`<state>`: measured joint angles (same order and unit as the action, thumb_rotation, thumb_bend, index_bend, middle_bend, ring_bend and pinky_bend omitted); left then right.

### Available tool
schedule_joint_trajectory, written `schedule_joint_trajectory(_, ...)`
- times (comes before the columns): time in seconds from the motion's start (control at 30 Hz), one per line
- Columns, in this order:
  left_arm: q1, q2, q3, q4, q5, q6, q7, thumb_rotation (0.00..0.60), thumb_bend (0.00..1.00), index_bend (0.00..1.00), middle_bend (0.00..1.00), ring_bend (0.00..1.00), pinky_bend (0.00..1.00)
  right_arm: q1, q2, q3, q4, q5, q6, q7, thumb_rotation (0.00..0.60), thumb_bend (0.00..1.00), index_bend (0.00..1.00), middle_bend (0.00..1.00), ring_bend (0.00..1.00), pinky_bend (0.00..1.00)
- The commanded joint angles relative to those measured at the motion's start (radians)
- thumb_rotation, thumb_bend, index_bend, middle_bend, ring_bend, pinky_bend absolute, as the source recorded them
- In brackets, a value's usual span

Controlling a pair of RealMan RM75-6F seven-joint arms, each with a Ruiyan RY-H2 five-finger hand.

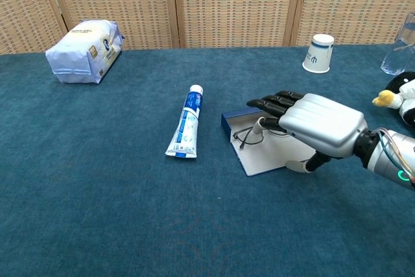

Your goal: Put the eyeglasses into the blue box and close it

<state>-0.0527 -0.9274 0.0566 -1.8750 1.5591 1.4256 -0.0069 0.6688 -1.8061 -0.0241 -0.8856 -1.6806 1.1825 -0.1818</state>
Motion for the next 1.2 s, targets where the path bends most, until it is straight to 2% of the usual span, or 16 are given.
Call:
schedule_joint_trajectory(0.03, 0.000, -0.001, -0.001, -0.001, -0.001, 0.001, 0.002, 0.600, 0.10, 0.00, 0.00, 0.00, 0.00, -0.003, 0.003, -0.007, -0.001, -0.006, 0.001, 0.000, 0.600, 0.34, 0.23, 0.00, 0.00, 0.08)
schedule_joint_trajectory(0.5, 0.001, -0.001, 0.000, 0.000, 0.000, 0.003, -0.001, 0.600, 0.10, 0.00, 0.00, 0.00, 0.00, 0.002, -0.031, 0.010, 0.045, 0.012, -0.020, 0.000, 0.600, 0.34, 0.23, 0.00, 0.00, 0.08)
schedule_joint_trajectory(0.67, 0.000, 0.001, -0.001, 0.001, -0.002, 0.001, -0.005, 0.600, 0.10, 0.00, 0.00, 0.00, 0.00, 0.002, -0.056, 0.036, 0.074, 0.031, -0.006, 0.005, 0.600, 0.39, 0.23, 0.00, 0.00, 0.08)
schedule_joint_trajectory(1.0, -0.002, 0.002, -0.001, 0.000, -0.003, -0.002, -0.005, 0.600, 0.10, 0.00, 0.00, 0.00, 0.00, 0.020, -0.085, 0.085, 0.111, 0.065, -0.002, 0.010, 0.600, 0.40, 0.24, 0.00, 0.00, 0.08)
schedule_joint_trajectory(1.2, -0.005, 0.000, -0.002, -0.001, -0.008, -0.008, -0.002, 0.600, 0.10, 0.00, 0.00, 0.00, 0.00, 0.060, -0.106, 0.148, 0.120, 0.117, -0.040, -0.004, 0.600, 0.40, 0.25, 0.00, 0.00, 0.08)
